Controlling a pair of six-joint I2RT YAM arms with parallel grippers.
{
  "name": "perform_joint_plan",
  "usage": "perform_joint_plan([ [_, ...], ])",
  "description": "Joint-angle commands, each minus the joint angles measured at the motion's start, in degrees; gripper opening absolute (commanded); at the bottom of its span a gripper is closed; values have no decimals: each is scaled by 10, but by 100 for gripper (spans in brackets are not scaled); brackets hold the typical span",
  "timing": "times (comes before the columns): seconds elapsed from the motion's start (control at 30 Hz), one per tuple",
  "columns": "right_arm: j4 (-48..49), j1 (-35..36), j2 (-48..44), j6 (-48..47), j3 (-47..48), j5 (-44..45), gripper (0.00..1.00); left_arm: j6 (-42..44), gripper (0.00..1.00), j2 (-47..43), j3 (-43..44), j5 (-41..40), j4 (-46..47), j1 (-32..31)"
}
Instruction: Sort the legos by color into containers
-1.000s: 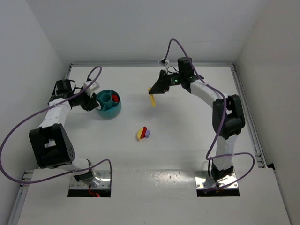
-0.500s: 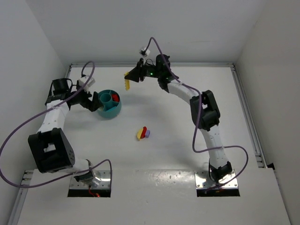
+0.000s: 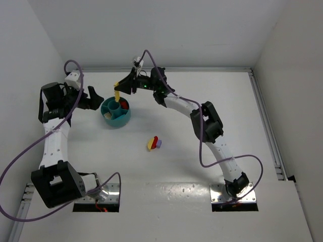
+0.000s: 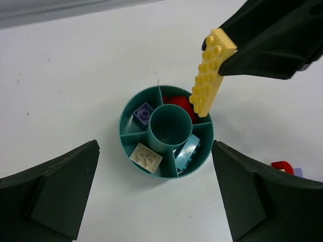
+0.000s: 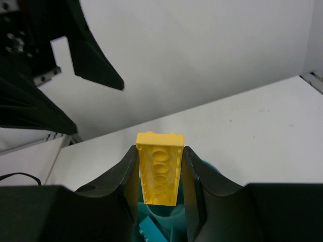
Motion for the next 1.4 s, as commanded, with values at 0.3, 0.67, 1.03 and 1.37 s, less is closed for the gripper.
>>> perform_joint_plan([
  [0.3,28,26,13,-65,27,-14,0,-70,100,23,14,-30,-19,20],
  [0.67,22,37,50,-84,46,8,18,-57,100,23,20,-35,-32,20],
  [1.03,63,19,-58,-12,-54,14,64,60,100,9,11,41,-84,-19],
  [1.37,-210,-180,-373,-32,-410,-33,51,162,87,-17,-48,-14,-146,-324],
])
